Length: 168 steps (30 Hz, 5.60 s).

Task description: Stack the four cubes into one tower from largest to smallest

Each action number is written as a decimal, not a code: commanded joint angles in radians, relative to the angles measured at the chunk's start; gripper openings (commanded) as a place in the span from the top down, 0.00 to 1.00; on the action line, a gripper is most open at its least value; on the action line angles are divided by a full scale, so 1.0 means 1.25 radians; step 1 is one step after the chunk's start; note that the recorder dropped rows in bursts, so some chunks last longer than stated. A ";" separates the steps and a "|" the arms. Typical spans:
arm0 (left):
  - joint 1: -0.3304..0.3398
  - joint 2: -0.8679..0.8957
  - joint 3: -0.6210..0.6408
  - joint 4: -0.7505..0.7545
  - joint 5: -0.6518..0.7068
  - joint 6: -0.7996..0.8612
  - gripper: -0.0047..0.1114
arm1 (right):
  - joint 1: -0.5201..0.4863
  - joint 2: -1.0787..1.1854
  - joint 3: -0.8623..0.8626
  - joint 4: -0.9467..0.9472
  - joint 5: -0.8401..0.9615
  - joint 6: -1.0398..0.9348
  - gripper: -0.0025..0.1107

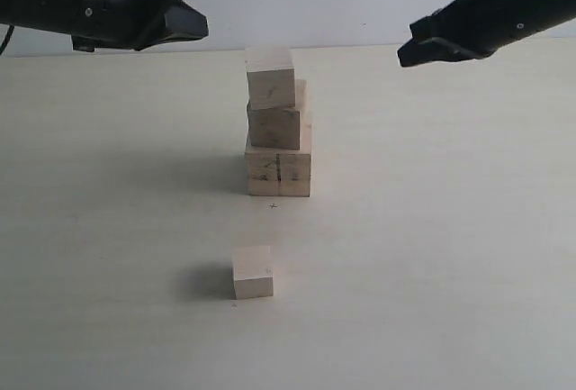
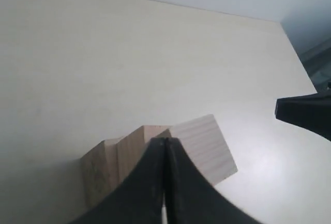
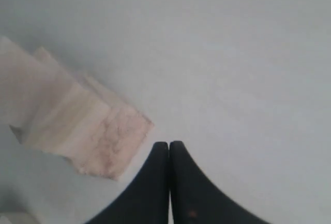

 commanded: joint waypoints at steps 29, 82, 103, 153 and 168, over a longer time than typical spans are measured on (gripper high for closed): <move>-0.062 0.124 -0.055 -0.013 -0.077 0.004 0.96 | 0.101 0.133 -0.002 0.329 0.207 -0.198 0.98; -0.063 0.164 -0.116 -0.031 0.077 -0.001 0.96 | 0.124 0.133 -0.002 0.318 0.122 -0.142 0.98; -0.063 0.164 -0.116 -0.026 0.055 -0.023 0.96 | 0.124 0.133 -0.002 0.312 0.130 -0.122 0.98; -0.061 0.143 -0.116 0.053 -0.006 -0.042 0.96 | 0.143 0.062 -0.002 0.168 0.093 0.018 0.98; -0.061 0.146 -0.116 0.053 0.013 -0.042 0.96 | 0.148 0.064 -0.002 0.185 0.067 0.018 0.98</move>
